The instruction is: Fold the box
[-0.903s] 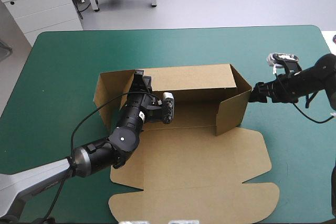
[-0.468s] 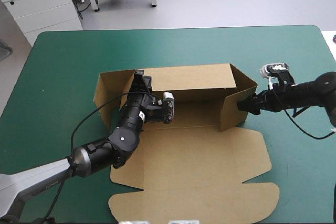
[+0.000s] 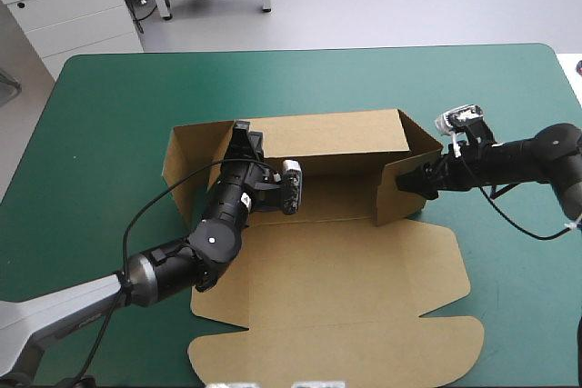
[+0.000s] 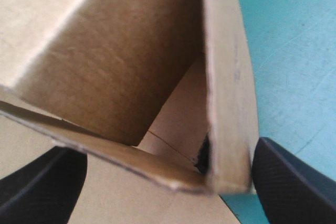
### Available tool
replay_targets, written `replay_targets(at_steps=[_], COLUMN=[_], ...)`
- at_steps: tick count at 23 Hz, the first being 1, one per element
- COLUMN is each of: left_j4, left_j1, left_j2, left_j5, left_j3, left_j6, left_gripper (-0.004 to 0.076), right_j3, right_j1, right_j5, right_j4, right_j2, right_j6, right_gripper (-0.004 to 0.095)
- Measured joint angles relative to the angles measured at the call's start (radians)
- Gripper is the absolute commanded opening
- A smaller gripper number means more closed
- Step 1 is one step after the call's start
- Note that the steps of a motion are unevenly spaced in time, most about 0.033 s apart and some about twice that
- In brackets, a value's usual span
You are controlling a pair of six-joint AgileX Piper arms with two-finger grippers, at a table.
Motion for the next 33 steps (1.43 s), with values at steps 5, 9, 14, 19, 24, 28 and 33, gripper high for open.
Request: replay_targets(at_steps=[5, 9, 14, 19, 24, 28, 33], left_j4=[0.0, 0.0, 0.0, 0.0, 0.0, -0.01, -0.012], left_j1=[0.0, 0.0, 0.0, 0.0, 0.0, 0.002, 0.002], left_j2=[0.0, 0.0, 0.0, 0.0, 0.0, -0.001, -0.001], left_j5=[0.0, 0.0, 0.0, -0.001, 0.0, 0.01, -0.002], left_j3=[0.0, 0.0, 0.0, 0.0, 0.0, 0.0, 0.0], left_j6=[0.0, 0.0, 0.0, 0.0, 0.0, 0.0, -0.03], left_gripper=[-0.001, -0.001, -0.001, -0.001, -0.001, -0.0001, 0.028], right_j3=[0.025, 0.116, 0.276, 0.336, 0.337, 0.338, 0.339], right_j1=[0.082, 0.139, 0.284, 0.428, 0.43, 0.429, 0.429], right_j5=[-0.09, -0.232, -0.521, -0.779, -0.841, -0.867, -0.874], right_j4=[-0.049, -0.087, -0.091, -0.097, -0.097, -0.098, -0.097], right_j2=[-0.045, -0.124, -0.218, -0.218, -0.218, -0.218, -0.218], right_j6=[0.065, 0.106, 0.115, 0.193, 0.201, 0.201, 0.196], right_gripper=[0.0781, 0.0781, 0.0744, 0.0563, 0.0016, -0.0014, -0.0014])
